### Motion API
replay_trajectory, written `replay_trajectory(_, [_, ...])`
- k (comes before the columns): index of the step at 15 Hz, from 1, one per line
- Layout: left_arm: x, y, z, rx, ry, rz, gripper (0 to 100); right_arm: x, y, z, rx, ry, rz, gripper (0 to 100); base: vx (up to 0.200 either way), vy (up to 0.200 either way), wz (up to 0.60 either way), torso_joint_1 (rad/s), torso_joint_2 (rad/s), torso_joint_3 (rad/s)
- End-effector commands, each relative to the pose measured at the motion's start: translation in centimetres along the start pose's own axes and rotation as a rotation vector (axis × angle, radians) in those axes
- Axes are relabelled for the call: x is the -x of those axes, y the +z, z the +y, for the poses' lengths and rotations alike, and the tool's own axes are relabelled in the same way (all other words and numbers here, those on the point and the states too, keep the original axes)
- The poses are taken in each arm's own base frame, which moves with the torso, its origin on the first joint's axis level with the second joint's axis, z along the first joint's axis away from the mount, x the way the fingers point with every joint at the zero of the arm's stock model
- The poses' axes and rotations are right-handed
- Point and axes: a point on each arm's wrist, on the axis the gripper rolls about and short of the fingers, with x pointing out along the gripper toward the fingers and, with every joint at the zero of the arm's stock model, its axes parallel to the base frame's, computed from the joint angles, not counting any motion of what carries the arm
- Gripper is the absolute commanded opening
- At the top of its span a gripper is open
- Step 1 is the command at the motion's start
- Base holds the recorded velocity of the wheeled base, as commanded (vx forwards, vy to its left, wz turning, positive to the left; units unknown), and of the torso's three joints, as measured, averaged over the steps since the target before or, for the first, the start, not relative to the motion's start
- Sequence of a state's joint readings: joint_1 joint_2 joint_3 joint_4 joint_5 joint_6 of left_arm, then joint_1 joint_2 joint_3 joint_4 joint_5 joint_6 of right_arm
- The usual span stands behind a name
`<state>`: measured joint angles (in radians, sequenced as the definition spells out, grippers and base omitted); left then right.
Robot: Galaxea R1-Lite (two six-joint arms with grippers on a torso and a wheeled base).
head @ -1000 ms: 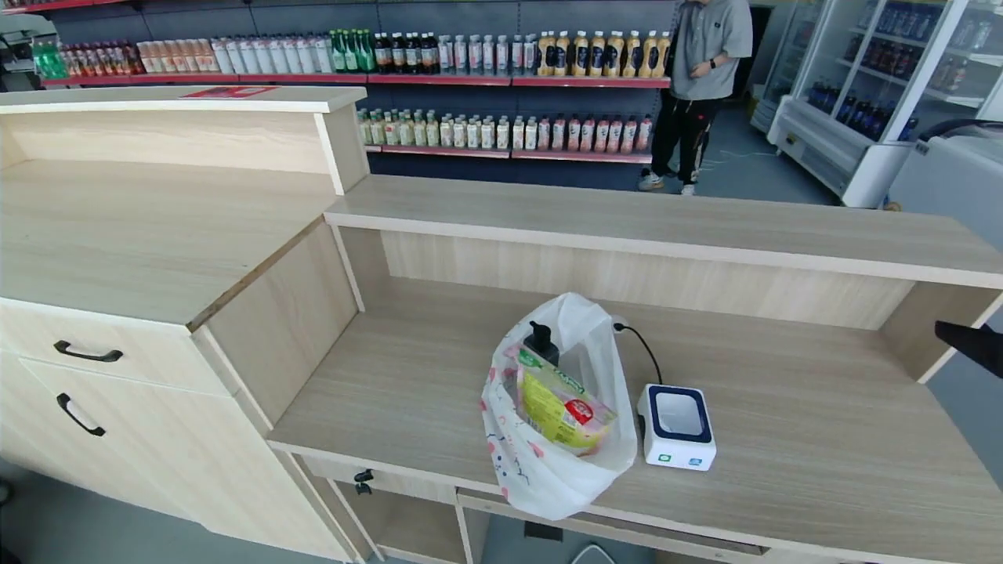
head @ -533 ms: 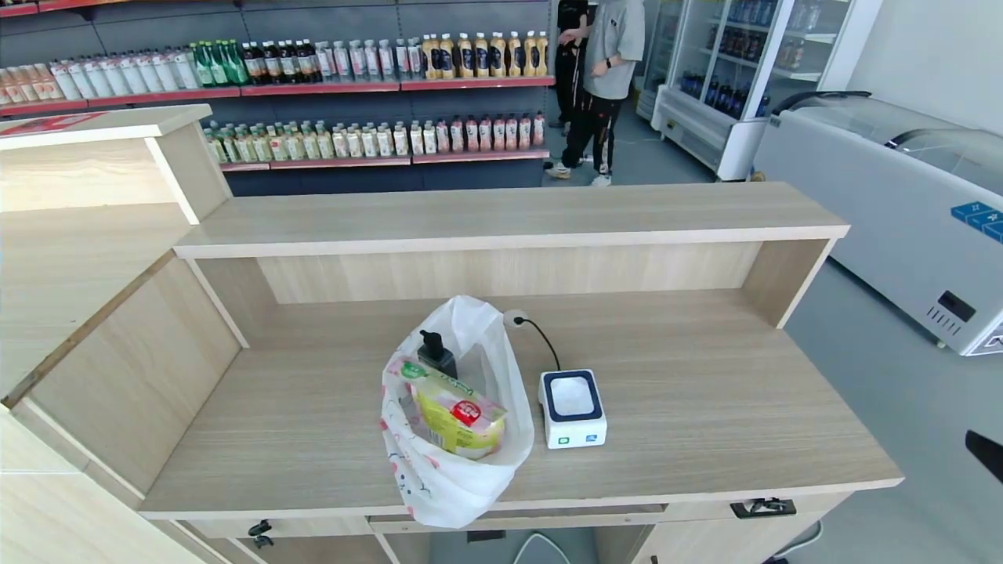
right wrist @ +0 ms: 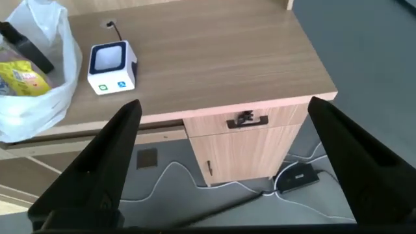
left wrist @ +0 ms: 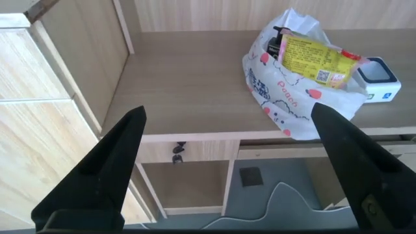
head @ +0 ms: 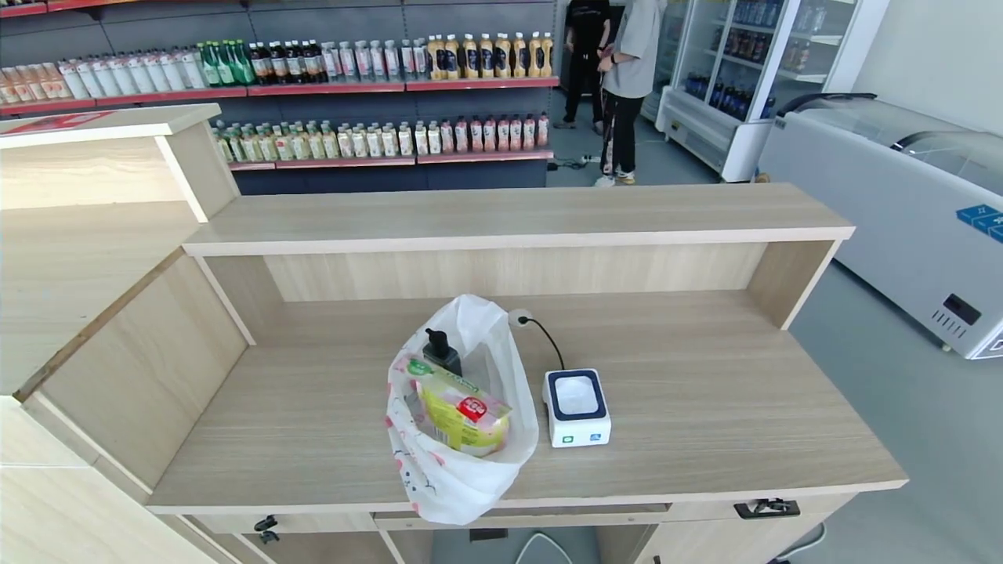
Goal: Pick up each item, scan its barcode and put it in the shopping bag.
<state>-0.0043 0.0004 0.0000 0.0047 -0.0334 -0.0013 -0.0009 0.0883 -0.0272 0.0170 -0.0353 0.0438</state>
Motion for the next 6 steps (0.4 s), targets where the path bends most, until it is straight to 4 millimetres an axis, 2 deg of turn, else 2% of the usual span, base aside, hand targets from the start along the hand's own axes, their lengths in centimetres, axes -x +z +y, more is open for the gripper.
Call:
replay_trajectory(1, [-0.01, 0.0, 0.0, 0.0, -0.001, 0.001, 100, 0.64, -0.42, -0.05, -0.008, 0.009, -0.082, 100, 0.0, 0.0, 0.0, 0.0, 0.0, 0.0])
replay_trajectory(6, [-0.01, 0.0, 0.0, 0.0, -0.001, 0.001, 100, 0.64, -0.41, -0.05, -0.013, 0.01, -0.084, 100, 0.0, 0.0, 0.0, 0.0, 0.0, 0.0])
